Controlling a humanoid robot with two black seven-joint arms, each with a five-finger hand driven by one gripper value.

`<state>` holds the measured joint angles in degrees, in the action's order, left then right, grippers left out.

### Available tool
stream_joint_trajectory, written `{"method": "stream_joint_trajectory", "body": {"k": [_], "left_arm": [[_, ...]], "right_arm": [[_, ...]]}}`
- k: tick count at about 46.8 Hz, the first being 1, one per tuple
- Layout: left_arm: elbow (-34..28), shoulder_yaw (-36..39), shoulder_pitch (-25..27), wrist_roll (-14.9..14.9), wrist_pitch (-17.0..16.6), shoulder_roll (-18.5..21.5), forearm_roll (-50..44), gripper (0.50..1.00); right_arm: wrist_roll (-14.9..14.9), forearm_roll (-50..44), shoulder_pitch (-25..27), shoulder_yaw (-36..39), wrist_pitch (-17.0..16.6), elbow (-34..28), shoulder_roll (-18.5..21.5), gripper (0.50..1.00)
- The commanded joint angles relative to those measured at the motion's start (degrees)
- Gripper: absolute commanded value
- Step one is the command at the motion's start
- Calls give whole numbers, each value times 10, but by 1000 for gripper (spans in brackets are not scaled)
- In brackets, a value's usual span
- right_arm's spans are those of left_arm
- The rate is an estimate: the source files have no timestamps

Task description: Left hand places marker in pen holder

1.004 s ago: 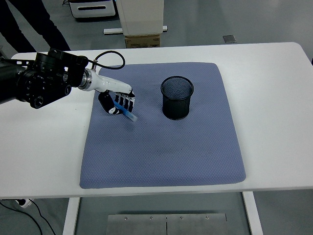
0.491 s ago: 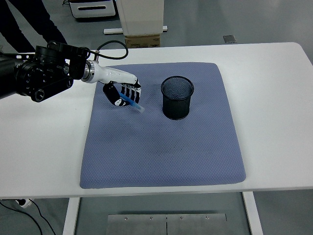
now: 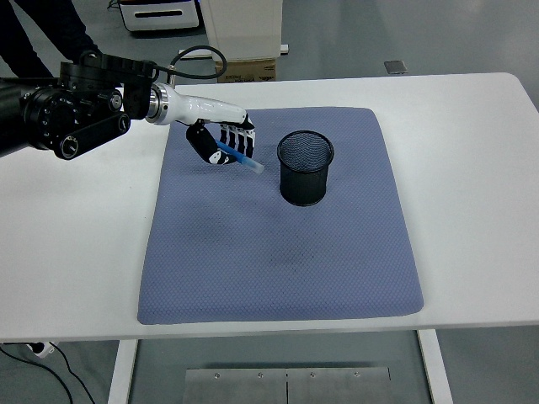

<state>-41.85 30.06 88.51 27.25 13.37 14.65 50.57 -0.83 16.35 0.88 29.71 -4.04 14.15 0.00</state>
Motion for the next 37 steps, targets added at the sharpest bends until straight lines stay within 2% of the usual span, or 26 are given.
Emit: {"method": "stream_joint_trajectory", "body": {"k": [1, 17, 37], "left_arm": [[0, -7, 1, 0, 0, -1, -8, 500], [-1, -79, 3, 2, 6, -21, -22, 500], [-2, -97, 3, 10, 6, -67, -124, 500]], "right_arm": [[0, 0, 0, 0, 1, -1, 0, 1000], [0, 0, 0, 0, 1, 0, 0, 1000], [0, 0, 0, 0, 0, -1, 0, 1000]]}}
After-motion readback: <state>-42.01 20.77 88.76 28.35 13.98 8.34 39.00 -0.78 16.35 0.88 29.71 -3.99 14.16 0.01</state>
